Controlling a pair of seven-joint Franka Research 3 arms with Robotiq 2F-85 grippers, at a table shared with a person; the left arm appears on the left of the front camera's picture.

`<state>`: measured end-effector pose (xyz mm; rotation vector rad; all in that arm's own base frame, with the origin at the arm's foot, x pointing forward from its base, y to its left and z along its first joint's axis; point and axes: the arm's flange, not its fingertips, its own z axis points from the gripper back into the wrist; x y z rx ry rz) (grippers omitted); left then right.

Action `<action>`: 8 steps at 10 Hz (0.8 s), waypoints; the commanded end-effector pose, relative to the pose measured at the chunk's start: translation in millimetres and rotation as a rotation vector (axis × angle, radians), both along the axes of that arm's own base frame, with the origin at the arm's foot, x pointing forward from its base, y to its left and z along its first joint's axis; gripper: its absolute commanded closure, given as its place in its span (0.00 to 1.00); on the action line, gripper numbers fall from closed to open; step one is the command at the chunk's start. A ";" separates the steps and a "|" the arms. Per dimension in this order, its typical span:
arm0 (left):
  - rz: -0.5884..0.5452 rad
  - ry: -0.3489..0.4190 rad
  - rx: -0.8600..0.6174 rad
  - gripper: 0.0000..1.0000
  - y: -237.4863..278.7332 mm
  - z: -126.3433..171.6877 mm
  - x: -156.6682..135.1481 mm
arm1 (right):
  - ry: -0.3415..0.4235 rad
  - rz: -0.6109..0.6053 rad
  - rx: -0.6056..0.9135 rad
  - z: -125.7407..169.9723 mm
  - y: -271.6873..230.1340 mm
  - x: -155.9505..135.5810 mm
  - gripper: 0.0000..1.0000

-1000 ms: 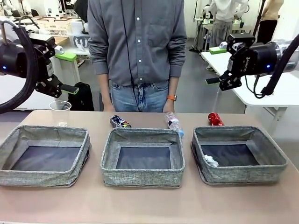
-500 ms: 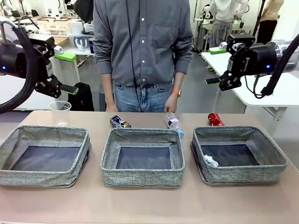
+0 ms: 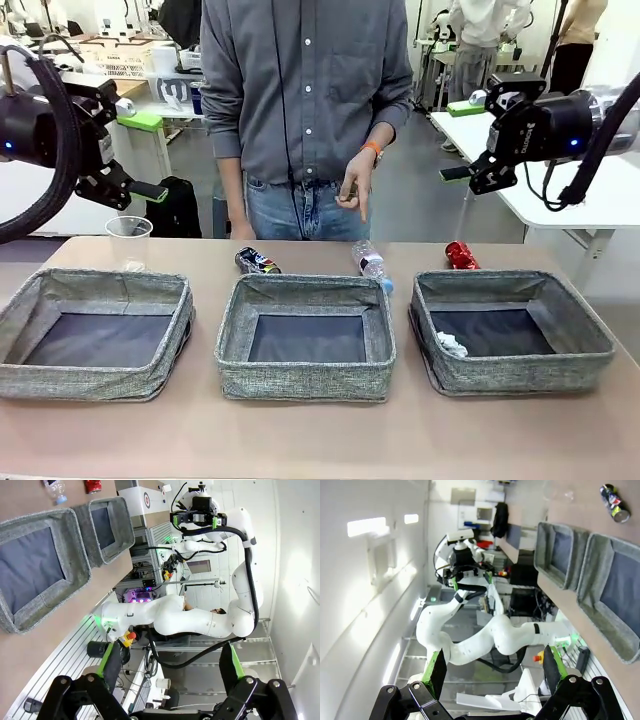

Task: Sort the waste into the appropriate baskets.
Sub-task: Pick up the waste item pointed out by the person.

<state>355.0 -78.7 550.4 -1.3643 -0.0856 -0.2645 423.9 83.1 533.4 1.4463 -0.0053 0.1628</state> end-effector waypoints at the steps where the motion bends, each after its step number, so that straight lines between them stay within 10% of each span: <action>1: -0.011 0.011 0.013 0.00 1.2 2.0 -0.1 | -0.014 0.000 0.027 1.8 0.9 0.9 0.00; 5: -0.011 0.011 0.013 0.00 1.2 2.0 -0.1 | 0.000 0.000 0.000 0.0 0.0 0.0 0.00; 6: -0.011 0.011 0.013 0.00 1.2 2.0 -0.1 | 0.030 -0.351 -0.538 8.7 23.9 7.2 0.00; 8: -0.011 0.011 0.013 0.00 1.2 2.0 -0.1 | -0.079 -0.486 -1.222 24.0 80.3 32.8 0.00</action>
